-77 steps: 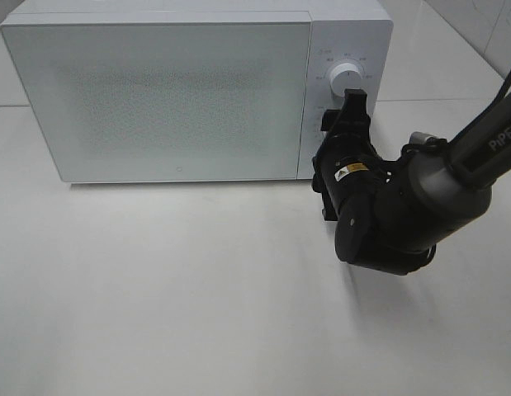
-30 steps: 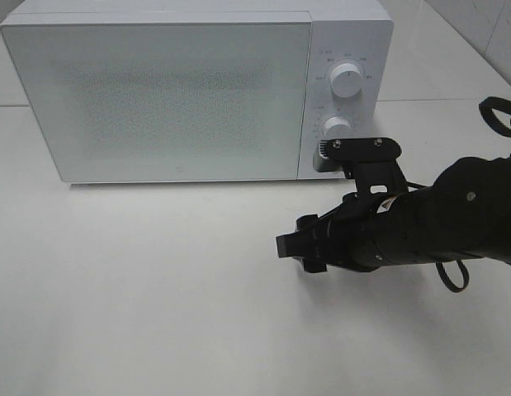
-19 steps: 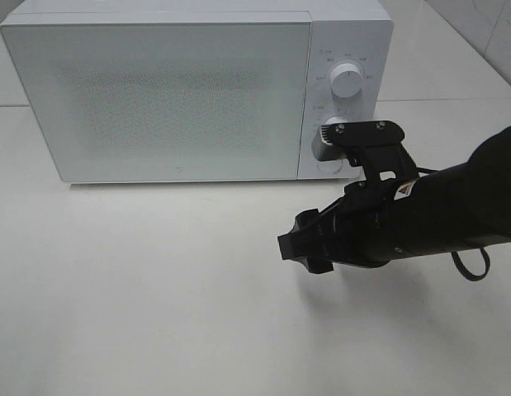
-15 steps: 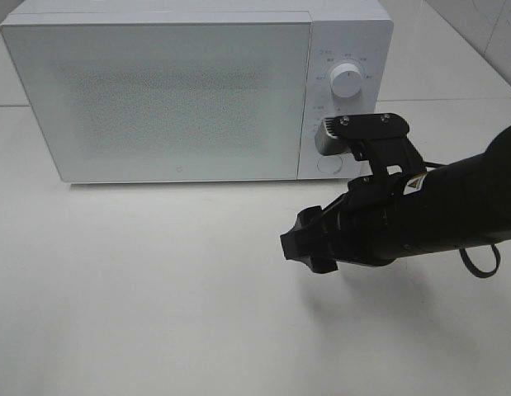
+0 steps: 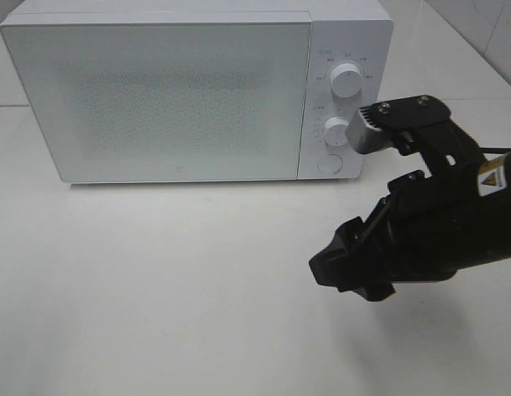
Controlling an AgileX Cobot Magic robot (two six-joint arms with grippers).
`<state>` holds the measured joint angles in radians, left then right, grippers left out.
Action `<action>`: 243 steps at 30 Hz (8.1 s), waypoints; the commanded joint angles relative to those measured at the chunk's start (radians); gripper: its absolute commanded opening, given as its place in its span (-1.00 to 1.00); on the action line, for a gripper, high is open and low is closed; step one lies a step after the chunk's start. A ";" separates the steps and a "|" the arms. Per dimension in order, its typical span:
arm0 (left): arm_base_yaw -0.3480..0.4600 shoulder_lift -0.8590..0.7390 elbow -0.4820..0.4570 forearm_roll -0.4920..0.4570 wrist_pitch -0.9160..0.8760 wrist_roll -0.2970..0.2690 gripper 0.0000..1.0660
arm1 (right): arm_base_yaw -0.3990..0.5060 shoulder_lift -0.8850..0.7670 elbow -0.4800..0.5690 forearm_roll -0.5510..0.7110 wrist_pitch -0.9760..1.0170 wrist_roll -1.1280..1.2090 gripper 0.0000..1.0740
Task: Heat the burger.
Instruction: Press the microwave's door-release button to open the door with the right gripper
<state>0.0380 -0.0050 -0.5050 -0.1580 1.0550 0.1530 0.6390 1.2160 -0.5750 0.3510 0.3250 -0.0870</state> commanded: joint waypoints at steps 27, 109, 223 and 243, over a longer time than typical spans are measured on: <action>0.000 -0.020 0.002 0.000 -0.013 -0.005 0.89 | -0.007 -0.594 -0.002 -0.237 0.498 0.204 0.50; 0.000 -0.018 0.002 0.000 -0.013 -0.005 0.88 | -0.415 -0.646 0.014 -0.351 0.155 0.210 0.40; 0.000 -0.018 0.002 0.000 -0.013 -0.005 0.88 | 0.229 0.522 0.118 0.629 -1.505 0.740 0.07; 0.000 -0.018 0.002 0.000 -0.013 -0.005 0.88 | 0.225 0.522 0.118 0.624 -1.373 1.340 -1.00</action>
<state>0.0380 -0.0050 -0.5050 -0.1580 1.0550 0.1530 0.8630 1.7400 -0.4520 0.9810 -1.0640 1.2200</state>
